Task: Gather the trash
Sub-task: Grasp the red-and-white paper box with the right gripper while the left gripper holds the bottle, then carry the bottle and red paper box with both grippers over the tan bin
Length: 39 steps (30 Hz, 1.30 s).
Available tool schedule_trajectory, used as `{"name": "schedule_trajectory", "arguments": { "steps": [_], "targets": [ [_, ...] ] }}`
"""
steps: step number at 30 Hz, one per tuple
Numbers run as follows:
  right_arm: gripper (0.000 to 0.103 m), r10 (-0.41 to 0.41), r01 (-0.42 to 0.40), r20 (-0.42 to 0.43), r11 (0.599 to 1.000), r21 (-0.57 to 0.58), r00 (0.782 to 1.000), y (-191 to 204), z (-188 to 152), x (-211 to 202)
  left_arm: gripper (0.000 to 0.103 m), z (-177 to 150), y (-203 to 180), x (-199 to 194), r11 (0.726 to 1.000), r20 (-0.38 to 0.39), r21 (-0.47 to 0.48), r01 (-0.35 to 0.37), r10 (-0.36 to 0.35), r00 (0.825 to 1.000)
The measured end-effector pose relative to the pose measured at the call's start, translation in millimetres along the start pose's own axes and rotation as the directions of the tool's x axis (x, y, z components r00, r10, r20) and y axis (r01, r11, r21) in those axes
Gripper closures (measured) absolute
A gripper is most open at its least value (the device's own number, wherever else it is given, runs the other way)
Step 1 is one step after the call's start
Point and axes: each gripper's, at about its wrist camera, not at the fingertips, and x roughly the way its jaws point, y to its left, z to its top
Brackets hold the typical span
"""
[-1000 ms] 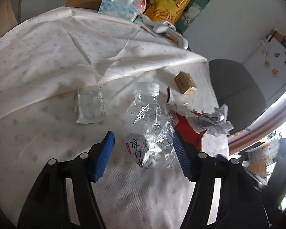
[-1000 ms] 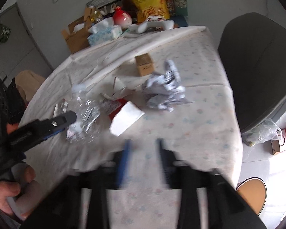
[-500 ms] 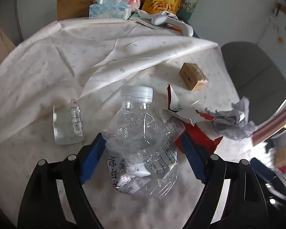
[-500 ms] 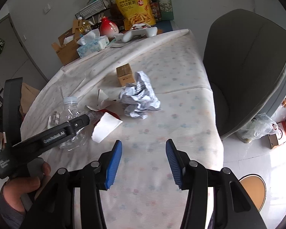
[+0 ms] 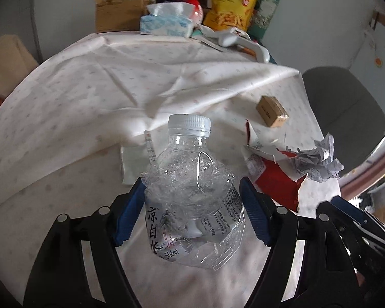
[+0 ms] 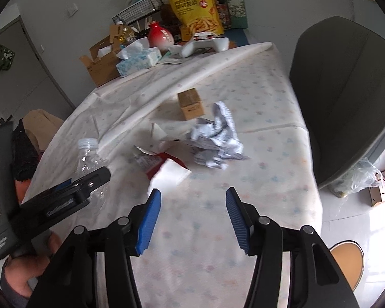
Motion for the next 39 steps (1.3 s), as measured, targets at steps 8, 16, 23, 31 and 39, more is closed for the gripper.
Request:
{"name": "schedule_trajectory", "arguments": {
  "steps": [8, 16, 23, 31, 39],
  "targets": [
    [0.051, 0.048, -0.048, -0.030, 0.999, -0.001, 0.998, 18.7, 11.7, 21.8, 0.029, -3.1, 32.6, -19.2, 0.997, 0.024, -0.075, 0.021, -0.019, 1.000],
    [0.099, 0.070, -0.072, -0.082, 0.997, -0.019, 0.994, 22.7, 8.6, 31.0, 0.029, -9.3, 36.2, -28.1, 0.992, 0.048, -0.099, 0.077, -0.072, 0.996],
    [0.100, 0.050, -0.049, -0.057, 0.999, 0.008, 0.997, 6.1, -6.0, 3.8, 0.029, -13.2, 19.3, -35.9, 0.988, 0.060, -0.081, 0.131, -0.127, 0.990],
    [0.100, 0.001, -0.001, 0.001, 0.999, 0.045, 1.000, -23.4, -17.8, -40.6, 0.029, -16.8, -12.2, -48.2, 0.981, 0.070, -0.038, 0.192, -0.189, 0.979],
    [0.100, -0.071, 0.065, 0.055, 0.991, 0.115, 0.996, -67.2, -24.3, -80.4, 0.029, -25.3, -47.3, -50.7, 0.971, 0.059, 0.011, 0.240, -0.241, 0.969]
  ]
}}
